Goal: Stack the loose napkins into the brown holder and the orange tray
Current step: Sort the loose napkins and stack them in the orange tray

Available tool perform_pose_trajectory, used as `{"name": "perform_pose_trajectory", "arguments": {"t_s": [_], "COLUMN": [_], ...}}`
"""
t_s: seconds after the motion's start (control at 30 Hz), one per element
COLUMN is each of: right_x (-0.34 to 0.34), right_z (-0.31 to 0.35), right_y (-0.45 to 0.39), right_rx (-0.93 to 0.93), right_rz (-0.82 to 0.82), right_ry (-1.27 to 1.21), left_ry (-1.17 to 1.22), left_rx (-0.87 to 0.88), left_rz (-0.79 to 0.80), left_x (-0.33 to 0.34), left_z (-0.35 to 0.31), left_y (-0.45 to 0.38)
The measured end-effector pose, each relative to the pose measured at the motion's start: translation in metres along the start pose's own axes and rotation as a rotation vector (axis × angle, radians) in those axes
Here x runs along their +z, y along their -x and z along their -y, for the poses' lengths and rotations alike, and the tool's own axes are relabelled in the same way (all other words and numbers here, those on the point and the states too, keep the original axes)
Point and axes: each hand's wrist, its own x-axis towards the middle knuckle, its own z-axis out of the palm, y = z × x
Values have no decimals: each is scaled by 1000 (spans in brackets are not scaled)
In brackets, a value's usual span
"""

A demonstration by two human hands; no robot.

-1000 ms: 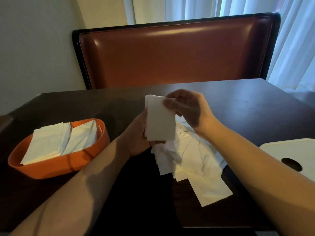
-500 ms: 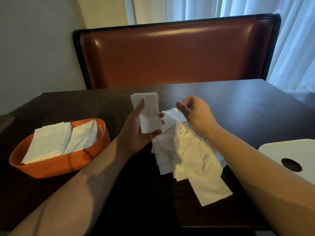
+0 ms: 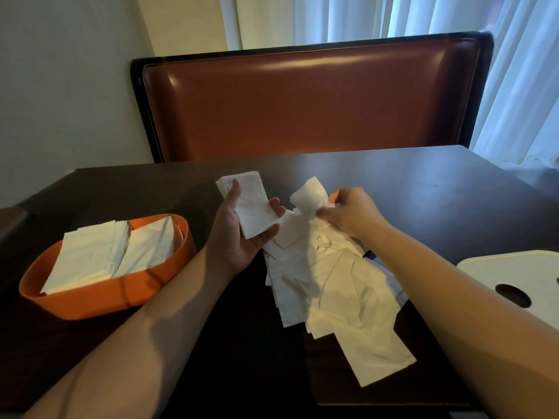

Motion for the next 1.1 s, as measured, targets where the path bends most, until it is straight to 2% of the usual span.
{"name": "perform_pose_trajectory", "arguments": {"t_s": [0.1, 0.23, 0.47, 0.67, 0.8, 0.93, 1.1], "right_x": [-5, -15, -19, -25, -10, 9, 23], "right_z": [4, 9, 12, 21, 26, 24, 25], "right_y": [-1, 1, 4, 13, 20, 20, 19], "right_rx": [12, 132, -35, -15, -68, -124, -121], "right_rz": [-57, -9, -167, 54, 154, 123, 48], "right_ry": [-221, -427, -689, -1158, -1100, -918, -829], "left_ry": [-24, -40, -51, -108, -166, -129, -402], "left_rx": [20, 37, 54, 57, 64, 37, 54], "left_rz": [-13, -25, -56, 20, 135, 298, 311], "left_x": [-2, -4, 2, 4, 4, 6, 9], "left_z": [0, 0, -2, -2, 1, 1, 7], "left_y": [-3, -4, -3, -2, 0, 4, 3]}}
